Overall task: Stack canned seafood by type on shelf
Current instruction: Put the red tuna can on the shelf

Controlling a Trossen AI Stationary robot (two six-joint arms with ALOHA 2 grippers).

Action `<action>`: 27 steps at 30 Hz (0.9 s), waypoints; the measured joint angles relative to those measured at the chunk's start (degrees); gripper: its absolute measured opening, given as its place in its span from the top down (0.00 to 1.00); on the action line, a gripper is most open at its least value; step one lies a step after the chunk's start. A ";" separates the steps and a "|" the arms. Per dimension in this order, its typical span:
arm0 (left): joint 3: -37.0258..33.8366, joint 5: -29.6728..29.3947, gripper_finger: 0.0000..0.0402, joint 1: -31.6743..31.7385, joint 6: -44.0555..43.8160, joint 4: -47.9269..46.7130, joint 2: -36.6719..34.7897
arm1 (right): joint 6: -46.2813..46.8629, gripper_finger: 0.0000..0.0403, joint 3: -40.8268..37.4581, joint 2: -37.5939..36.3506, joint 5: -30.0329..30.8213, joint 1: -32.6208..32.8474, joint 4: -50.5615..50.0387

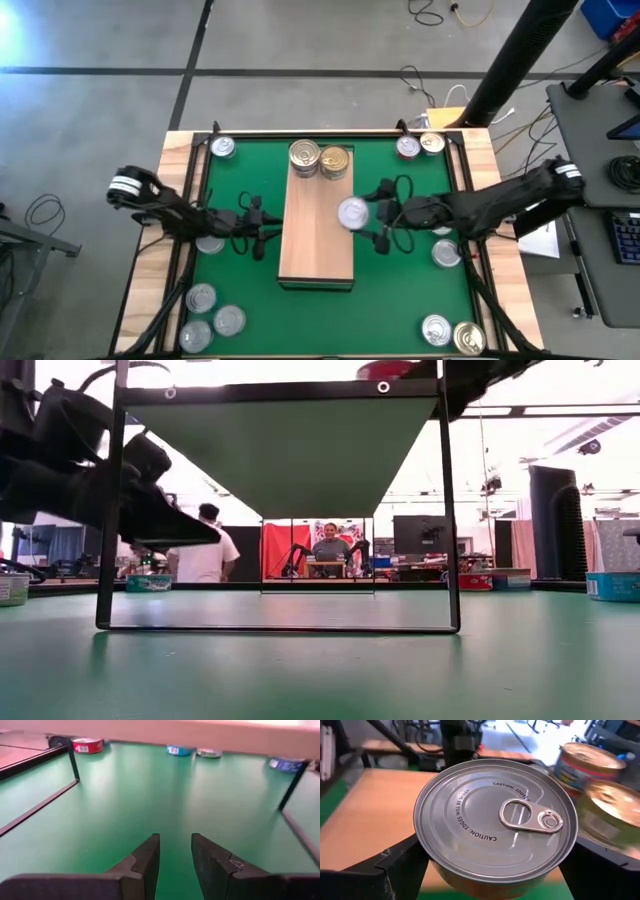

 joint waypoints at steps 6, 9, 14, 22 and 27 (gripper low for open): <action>3.86 3.01 0.76 -0.13 2.25 -13.89 -9.99 | 1.15 0.06 1.21 11.08 -0.73 -3.95 6.53; 8.31 0.51 0.76 -0.13 2.10 -37.19 -16.59 | 1.11 0.04 2.95 14.74 -0.78 -5.58 6.48; 19.92 -9.76 0.76 -0.45 -2.64 -76.46 -25.26 | 0.04 0.03 5.72 18.34 -1.05 -7.26 6.17; 34.07 -12.76 0.76 -1.06 -1.08 -97.74 -32.14 | -1.66 0.02 10.44 23.83 -2.15 -8.39 5.01; 39.23 -12.57 0.76 -1.43 6.95 -97.22 -32.90 | -1.24 0.02 12.30 25.82 -2.09 -8.37 4.11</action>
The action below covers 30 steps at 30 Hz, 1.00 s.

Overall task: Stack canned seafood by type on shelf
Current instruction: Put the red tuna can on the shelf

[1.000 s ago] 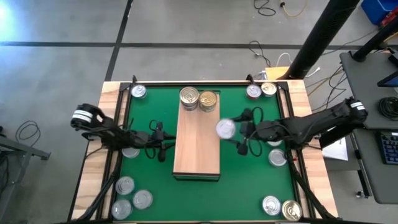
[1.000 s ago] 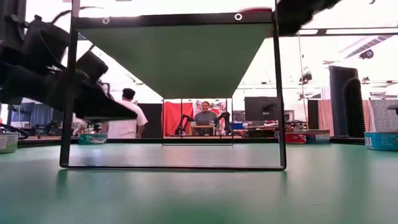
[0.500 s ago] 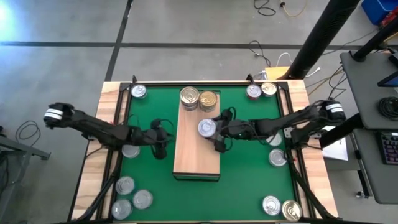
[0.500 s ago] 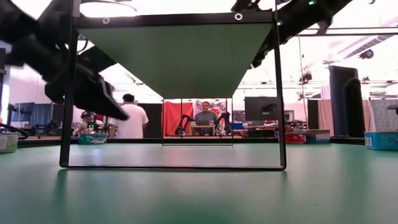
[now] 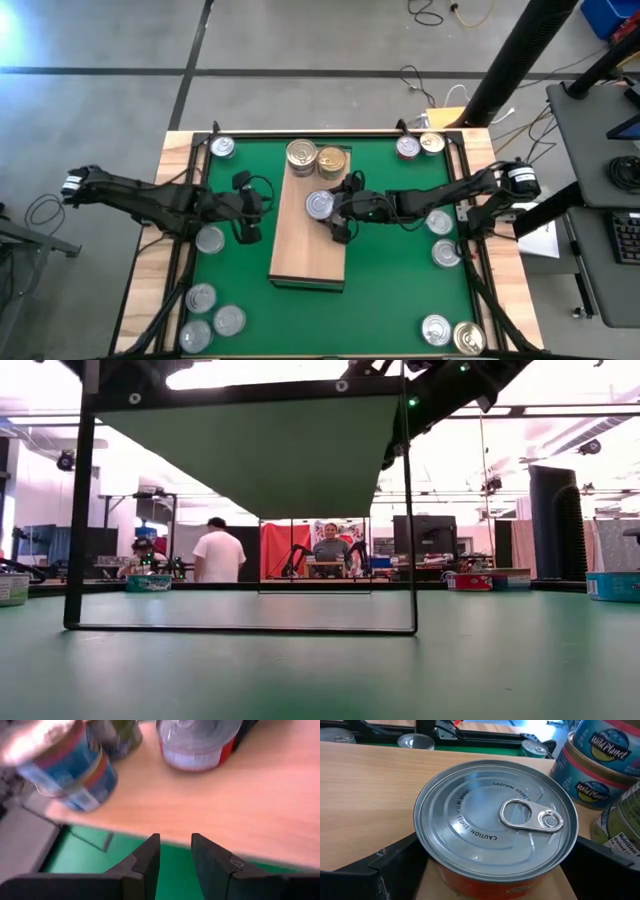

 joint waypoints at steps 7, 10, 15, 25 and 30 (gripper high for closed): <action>6.74 0.23 0.76 0.62 9.42 8.42 2.47 | -1.38 0.02 0.01 -0.28 0.00 -0.02 1.08; 6.85 1.54 0.76 2.03 10.53 14.85 4.97 | -1.71 0.02 -0.04 -0.28 -1.66 -0.07 2.01; 6.91 7.13 0.76 5.55 11.73 19.27 10.93 | -0.41 0.02 -0.13 0.06 -6.24 -0.21 3.41; 20.29 20.08 0.81 9.46 16.74 11.98 27.08 | 4.75 0.02 -0.17 0.13 -6.91 -0.11 3.19; 24.02 24.64 0.81 9.65 17.16 6.64 32.75 | 5.22 0.02 -0.17 0.11 -7.06 -0.04 2.40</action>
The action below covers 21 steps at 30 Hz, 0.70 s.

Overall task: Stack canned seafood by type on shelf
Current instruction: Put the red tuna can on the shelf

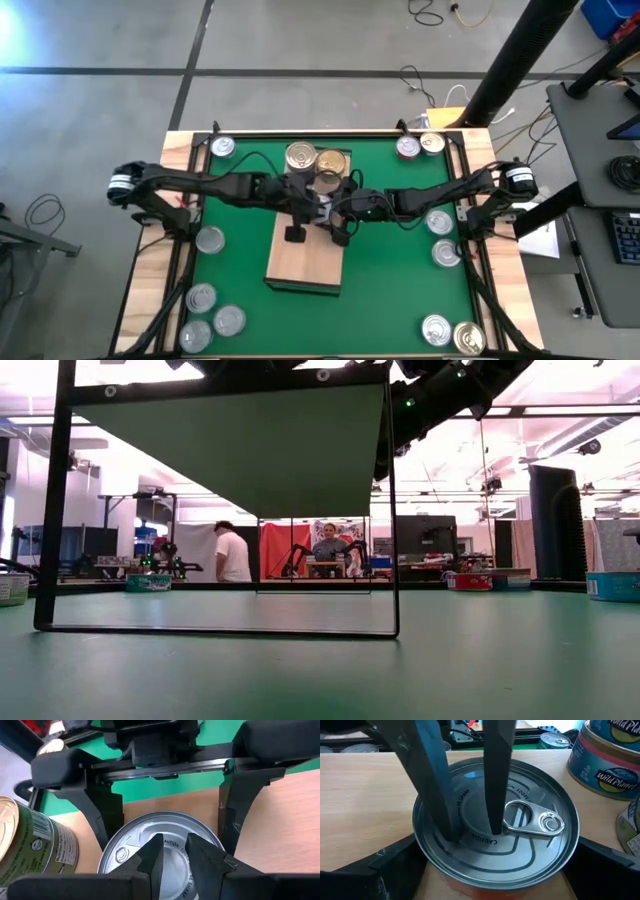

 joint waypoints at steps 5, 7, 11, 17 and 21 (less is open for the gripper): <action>2.47 -1.05 0.81 0.11 -0.91 -5.32 2.93 | -0.97 0.02 0.22 -0.25 -0.38 0.00 -2.40; 2.84 -1.07 0.81 0.13 -1.36 -6.38 3.00 | -0.68 0.02 0.33 -0.50 -0.41 0.00 -4.32; 2.76 -1.19 0.81 0.27 -1.36 -7.88 2.01 | 0.17 0.02 0.37 -1.00 -0.47 0.00 -7.26; 2.55 -1.09 0.81 1.04 -1.34 -9.91 1.10 | 0.18 0.02 0.28 -1.16 -0.63 0.00 -8.25; 2.27 -1.03 0.81 1.35 -1.51 -9.87 1.08 | 0.18 0.02 0.25 -1.33 -0.62 0.00 -8.39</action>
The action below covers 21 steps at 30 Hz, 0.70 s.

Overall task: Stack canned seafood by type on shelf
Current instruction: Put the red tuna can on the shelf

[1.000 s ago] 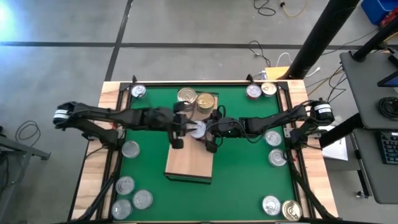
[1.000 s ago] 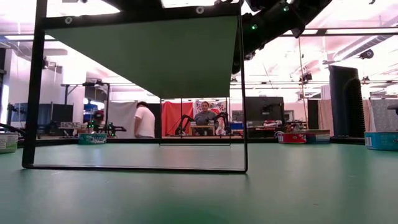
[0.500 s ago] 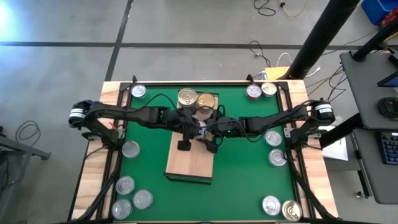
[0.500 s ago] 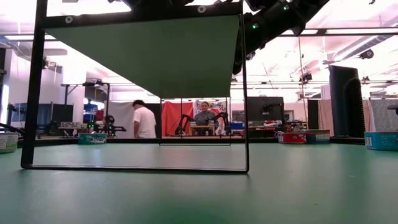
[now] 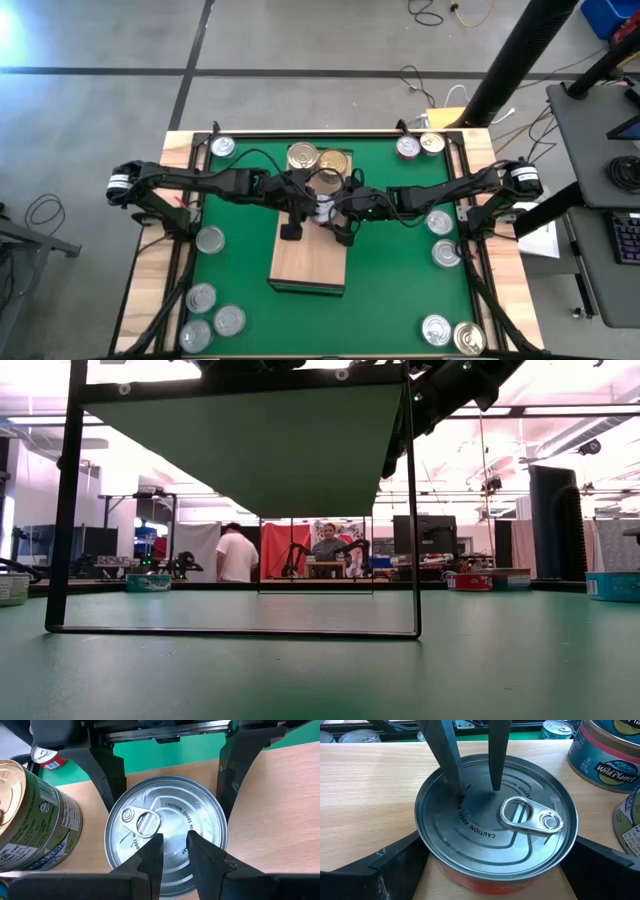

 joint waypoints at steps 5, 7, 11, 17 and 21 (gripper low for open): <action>-0.31 -0.12 0.81 0.07 -1.20 -0.22 -0.06 | 0.17 0.02 -0.01 -0.09 -0.01 0.00 -0.72; -0.31 -0.35 0.81 0.10 -1.88 -1.41 -0.23 | 0.36 0.02 -0.01 -0.07 0.00 0.02 -1.24; -0.31 -1.64 0.81 0.23 -2.41 -4.84 -1.58 | -0.70 0.02 -0.16 -0.07 -0.01 0.09 -4.64; -0.75 -3.87 0.81 0.45 -2.97 -7.48 -4.05 | -0.64 0.02 -0.18 -0.07 0.01 0.09 -7.59; -0.89 -4.86 0.81 1.10 -2.97 -8.25 -5.55 | -1.11 0.02 -0.21 -1.41 0.27 0.20 -8.00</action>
